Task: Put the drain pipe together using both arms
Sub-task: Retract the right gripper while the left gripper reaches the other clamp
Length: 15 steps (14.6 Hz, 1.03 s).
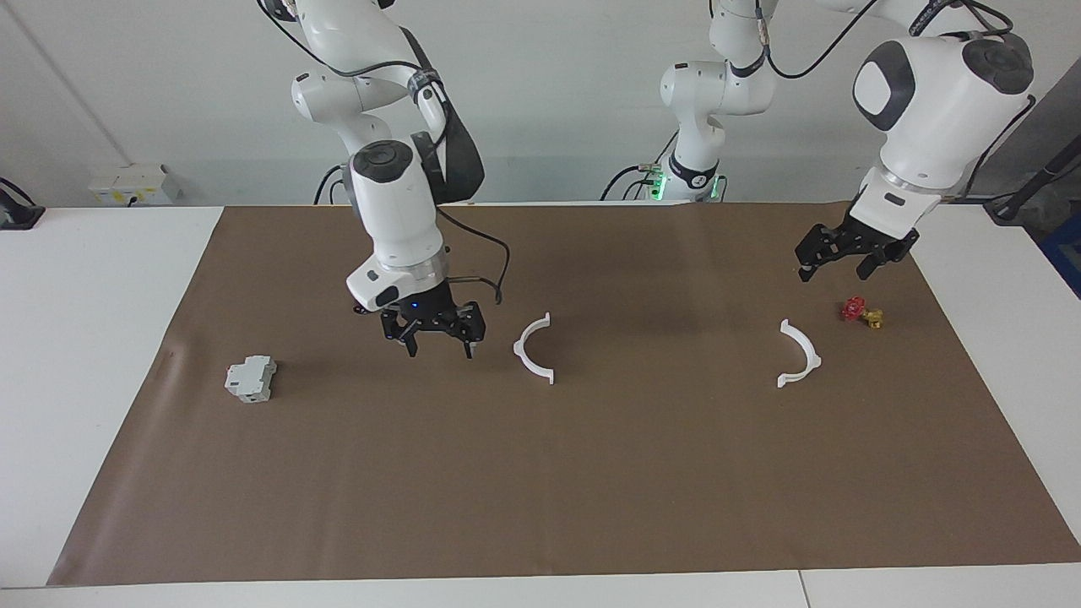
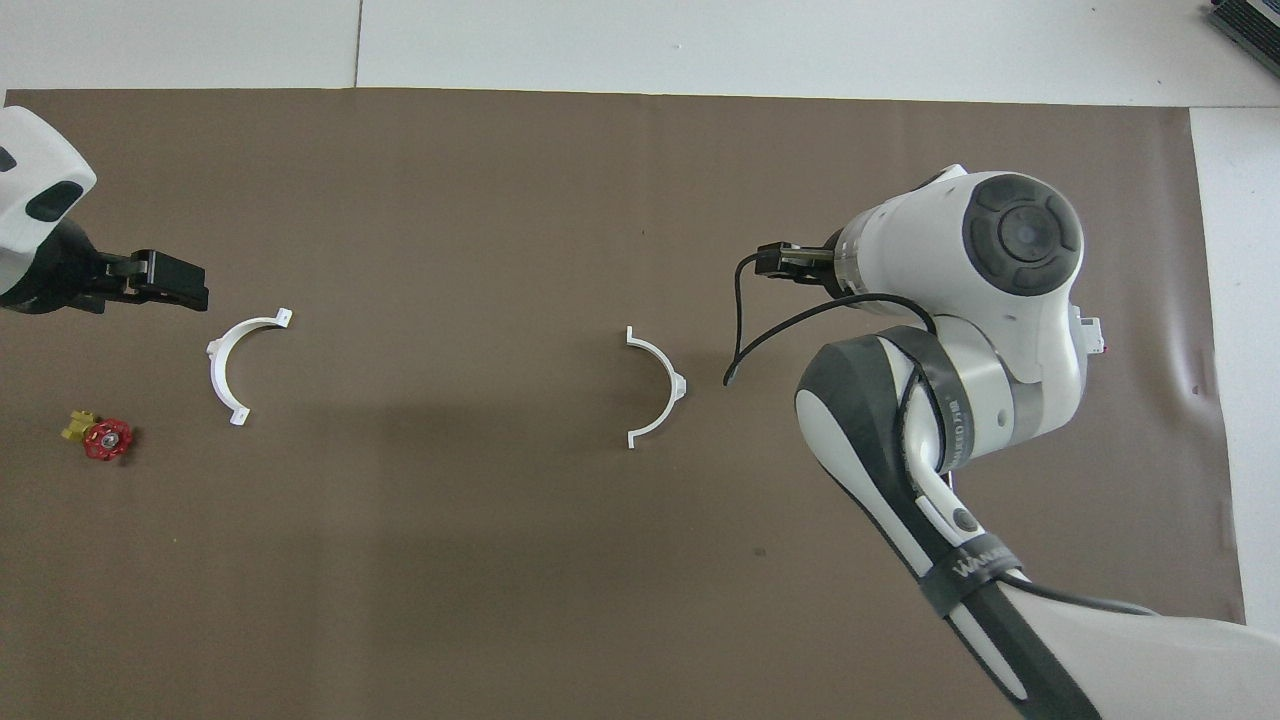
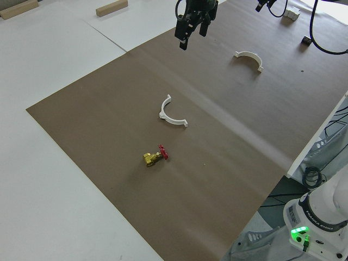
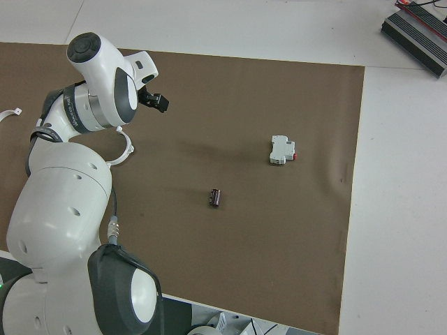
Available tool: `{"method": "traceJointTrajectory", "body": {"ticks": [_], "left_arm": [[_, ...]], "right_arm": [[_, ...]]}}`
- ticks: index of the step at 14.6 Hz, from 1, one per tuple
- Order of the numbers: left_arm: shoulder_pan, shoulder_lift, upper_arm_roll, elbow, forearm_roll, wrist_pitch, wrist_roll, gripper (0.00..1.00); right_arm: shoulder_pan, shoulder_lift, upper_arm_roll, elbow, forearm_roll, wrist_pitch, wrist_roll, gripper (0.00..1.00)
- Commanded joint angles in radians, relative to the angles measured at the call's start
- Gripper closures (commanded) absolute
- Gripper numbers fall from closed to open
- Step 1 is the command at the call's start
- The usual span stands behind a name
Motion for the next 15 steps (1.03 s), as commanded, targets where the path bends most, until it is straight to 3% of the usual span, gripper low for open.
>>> {"method": "traceJointTrajectory", "body": {"ticks": [1,7,15], "left_arm": [[0.021,0.028,-0.005,-0.025,0.003,0.061,0.053,0.0],[0.036,0.111,-0.005,-0.029,0.008,0.135,0.106,0.0],[0.078,0.086,-0.005,-0.212,0.008,0.334,0.176,0.0]], "right_arm": [[-0.085,-0.066,0.015,-0.014,-0.016,-0.047,-0.04,0.0],[-0.234,-0.184,0.013,0.034,-0.017,-0.263,-0.161,0.0],[-0.348,-0.269,0.01,0.156,-0.005,-0.602,-0.3,0.0]]}}
